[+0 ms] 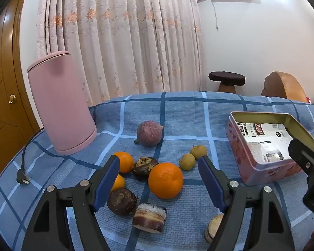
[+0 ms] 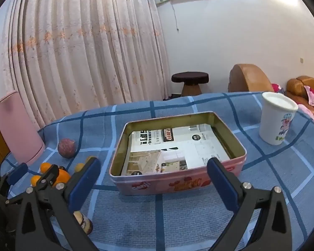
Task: Organize fruits
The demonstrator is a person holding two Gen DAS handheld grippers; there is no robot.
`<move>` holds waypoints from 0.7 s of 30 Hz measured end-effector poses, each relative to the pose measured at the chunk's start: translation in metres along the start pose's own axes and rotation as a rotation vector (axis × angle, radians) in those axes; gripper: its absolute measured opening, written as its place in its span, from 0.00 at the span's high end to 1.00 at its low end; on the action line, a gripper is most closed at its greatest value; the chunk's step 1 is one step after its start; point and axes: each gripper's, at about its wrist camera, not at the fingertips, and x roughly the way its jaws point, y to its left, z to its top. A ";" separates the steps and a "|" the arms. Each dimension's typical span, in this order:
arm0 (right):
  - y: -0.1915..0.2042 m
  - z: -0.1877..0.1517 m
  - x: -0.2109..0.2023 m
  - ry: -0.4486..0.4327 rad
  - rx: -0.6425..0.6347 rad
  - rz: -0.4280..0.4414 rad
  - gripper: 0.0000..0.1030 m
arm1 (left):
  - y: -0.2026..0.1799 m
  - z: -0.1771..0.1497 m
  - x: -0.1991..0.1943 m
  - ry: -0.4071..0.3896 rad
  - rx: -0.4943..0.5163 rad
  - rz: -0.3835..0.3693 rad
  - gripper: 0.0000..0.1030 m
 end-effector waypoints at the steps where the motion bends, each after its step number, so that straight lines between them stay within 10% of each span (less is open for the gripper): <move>1: 0.000 0.000 0.002 -0.002 0.001 0.002 0.00 | 0.000 0.000 0.000 0.001 0.000 -0.006 0.24; 21: 0.002 -0.002 -0.008 -0.080 -0.058 -0.015 0.04 | 0.006 -0.001 -0.006 -0.013 -0.024 0.002 0.24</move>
